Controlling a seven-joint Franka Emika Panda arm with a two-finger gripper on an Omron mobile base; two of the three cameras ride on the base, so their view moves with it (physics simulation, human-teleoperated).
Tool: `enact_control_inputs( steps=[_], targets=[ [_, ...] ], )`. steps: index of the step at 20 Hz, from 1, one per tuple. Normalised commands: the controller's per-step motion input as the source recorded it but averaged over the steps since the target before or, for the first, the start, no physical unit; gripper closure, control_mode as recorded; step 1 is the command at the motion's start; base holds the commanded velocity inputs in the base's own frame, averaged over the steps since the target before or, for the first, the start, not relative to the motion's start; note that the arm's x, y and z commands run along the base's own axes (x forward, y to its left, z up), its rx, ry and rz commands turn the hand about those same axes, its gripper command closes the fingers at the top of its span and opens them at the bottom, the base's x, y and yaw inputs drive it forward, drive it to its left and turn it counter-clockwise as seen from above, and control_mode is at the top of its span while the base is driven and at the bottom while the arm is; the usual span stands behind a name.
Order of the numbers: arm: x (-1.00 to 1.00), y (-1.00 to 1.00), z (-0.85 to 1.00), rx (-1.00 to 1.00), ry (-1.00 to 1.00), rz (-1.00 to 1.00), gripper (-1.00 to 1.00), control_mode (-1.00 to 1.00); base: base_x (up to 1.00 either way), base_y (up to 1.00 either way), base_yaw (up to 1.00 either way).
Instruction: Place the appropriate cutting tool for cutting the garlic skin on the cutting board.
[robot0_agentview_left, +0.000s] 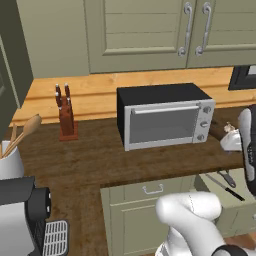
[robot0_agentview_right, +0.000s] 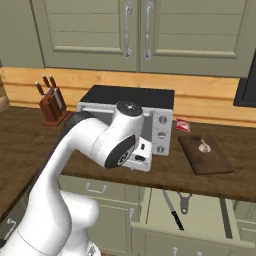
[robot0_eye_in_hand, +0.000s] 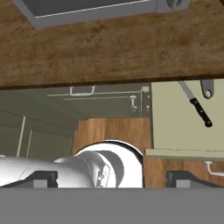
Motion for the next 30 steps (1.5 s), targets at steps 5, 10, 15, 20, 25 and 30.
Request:
enact_control_inputs(
  steps=[5,10,15,20,25,30],
  targets=[
    [-0.28,-1.0,-0.21,0.1,0.18,-0.01,-1.0,-1.0,0.0,0.0,0.0],
    [-0.01,-0.94,-0.36,0.1,0.08,0.0,-1.0,-1.0,0.0,0.0,0.0],
    [0.01,-0.58,-0.42,0.05,0.1,0.0,-1.0,-1.0,0.0,0.0,0.0],
    [0.35,-0.3,-0.58,0.0,0.22,0.0,-1.0,-1.0,0.0,0.0,0.0],
    [0.3,-0.32,-0.79,0.0,0.11,0.0,-1.0,-1.0,0.0,0.0,0.0],
    [0.31,-0.27,-0.67,0.01,0.0,0.0,-1.0,-1.0,0.0,0.0,0.0]
  ],
)
